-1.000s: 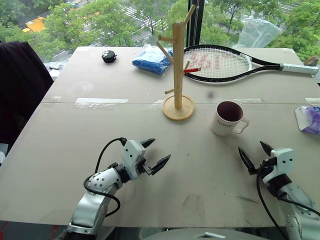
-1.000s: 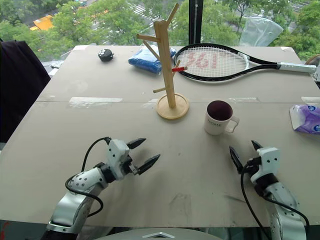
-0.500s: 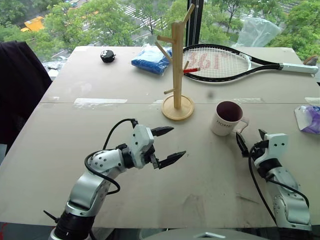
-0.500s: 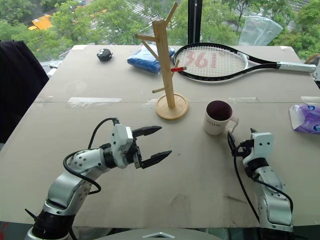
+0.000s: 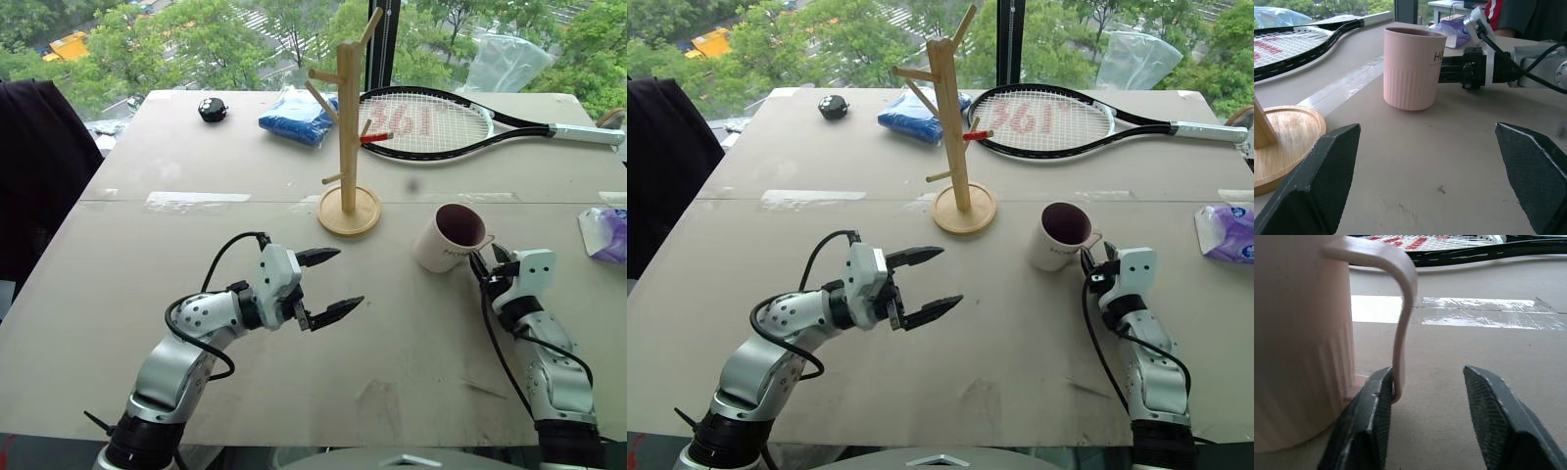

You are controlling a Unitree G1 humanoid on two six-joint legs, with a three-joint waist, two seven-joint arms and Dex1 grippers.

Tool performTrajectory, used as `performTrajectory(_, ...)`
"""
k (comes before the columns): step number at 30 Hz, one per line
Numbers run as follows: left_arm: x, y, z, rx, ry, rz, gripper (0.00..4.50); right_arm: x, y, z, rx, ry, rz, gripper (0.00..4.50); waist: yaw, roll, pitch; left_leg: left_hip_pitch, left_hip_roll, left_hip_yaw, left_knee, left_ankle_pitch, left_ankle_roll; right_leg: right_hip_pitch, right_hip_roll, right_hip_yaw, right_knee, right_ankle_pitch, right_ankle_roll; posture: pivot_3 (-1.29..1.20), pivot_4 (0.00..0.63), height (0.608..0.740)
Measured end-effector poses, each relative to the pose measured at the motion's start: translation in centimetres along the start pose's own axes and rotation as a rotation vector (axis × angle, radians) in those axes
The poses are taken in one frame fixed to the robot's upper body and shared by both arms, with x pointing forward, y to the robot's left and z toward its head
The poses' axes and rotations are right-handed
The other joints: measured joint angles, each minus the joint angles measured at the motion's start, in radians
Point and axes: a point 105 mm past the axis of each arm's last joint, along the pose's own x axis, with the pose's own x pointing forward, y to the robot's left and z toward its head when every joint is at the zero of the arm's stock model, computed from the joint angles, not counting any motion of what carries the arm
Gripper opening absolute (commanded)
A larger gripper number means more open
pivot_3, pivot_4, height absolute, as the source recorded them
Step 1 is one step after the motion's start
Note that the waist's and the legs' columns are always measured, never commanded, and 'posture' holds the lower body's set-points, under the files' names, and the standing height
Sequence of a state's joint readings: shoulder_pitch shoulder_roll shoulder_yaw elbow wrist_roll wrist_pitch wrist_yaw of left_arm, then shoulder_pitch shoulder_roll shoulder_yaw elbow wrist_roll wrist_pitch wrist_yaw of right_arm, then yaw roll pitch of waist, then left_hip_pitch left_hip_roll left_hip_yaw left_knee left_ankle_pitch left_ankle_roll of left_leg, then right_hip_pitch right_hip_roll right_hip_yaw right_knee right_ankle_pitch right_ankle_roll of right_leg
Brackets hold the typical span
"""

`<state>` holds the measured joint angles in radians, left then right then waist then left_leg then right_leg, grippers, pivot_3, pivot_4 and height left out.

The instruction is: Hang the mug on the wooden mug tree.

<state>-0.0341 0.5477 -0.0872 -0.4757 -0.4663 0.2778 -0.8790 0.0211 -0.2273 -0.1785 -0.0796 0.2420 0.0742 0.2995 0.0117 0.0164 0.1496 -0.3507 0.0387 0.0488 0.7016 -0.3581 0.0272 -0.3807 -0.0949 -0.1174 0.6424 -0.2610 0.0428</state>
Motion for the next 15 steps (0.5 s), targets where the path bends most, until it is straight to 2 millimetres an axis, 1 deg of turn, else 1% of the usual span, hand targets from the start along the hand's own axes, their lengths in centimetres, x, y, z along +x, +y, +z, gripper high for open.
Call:
performTrajectory(1,0.00,-0.17,0.16,0.000,-0.006,-0.012,4.50,0.01,0.05,-0.07,0.002,0.002,0.001,0.07,0.000,0.000,0.000,0.000,0.000,0.000,0.000,0.000,0.000,0.000,0.000,0.000,0.000,0.000,0.000,0.00,0.150,0.740)
performTrajectory(2,-0.02,-0.43,0.38,0.003,-0.011,-0.032,4.50,0.03,0.10,-0.05,0.003,-0.002,0.002,0.07,0.000,0.000,0.000,0.000,0.000,0.000,0.000,0.000,0.000,0.000,0.000,0.000,0.000,0.000,0.000,0.00,0.150,0.740)
performTrajectory(4,-0.03,-0.75,0.67,0.004,-0.021,-0.056,4.50,0.35,0.39,0.61,-0.001,-0.031,0.014,0.07,-0.001,0.000,0.000,0.001,0.000,0.000,0.000,0.000,0.000,0.000,0.000,0.001,0.000,0.000,0.000,0.00,0.150,0.740)
performTrajectory(15,0.01,-0.83,0.75,0.005,-0.027,-0.066,4.50,0.38,0.55,0.57,0.001,-0.029,0.031,0.07,-0.001,0.000,0.000,0.001,0.000,0.000,0.000,0.000,0.000,0.000,0.001,0.002,0.000,0.000,0.000,0.00,0.150,0.740)
